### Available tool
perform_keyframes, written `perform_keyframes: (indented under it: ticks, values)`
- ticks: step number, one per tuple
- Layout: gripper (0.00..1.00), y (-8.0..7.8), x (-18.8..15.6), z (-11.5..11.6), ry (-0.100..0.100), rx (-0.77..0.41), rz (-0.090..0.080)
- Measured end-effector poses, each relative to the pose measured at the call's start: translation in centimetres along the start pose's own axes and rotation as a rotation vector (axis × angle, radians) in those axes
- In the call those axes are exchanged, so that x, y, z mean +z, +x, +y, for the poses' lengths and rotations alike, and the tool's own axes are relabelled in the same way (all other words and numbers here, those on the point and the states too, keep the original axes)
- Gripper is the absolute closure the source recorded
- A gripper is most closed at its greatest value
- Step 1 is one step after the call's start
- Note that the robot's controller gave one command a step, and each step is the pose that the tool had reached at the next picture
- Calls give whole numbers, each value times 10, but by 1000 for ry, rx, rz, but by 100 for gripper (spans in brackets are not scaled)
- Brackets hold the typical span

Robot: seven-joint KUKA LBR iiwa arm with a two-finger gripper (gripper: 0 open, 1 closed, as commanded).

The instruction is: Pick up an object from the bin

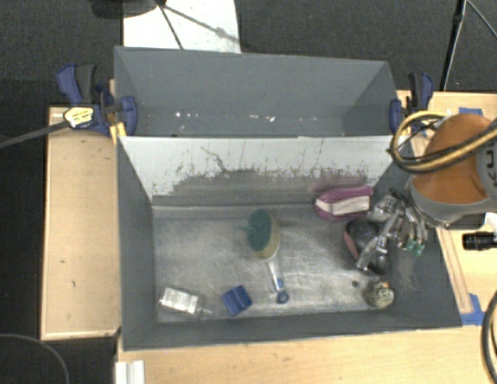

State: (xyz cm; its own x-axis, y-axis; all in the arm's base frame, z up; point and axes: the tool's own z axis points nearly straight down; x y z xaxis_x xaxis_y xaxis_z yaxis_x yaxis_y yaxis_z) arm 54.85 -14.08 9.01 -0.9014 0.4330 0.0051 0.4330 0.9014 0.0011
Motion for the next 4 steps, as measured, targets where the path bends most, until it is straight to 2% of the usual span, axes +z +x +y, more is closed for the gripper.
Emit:
perform_keyframes:
  ticks: [4]
  values:
    - [100,0,0,0,0,-9,0]
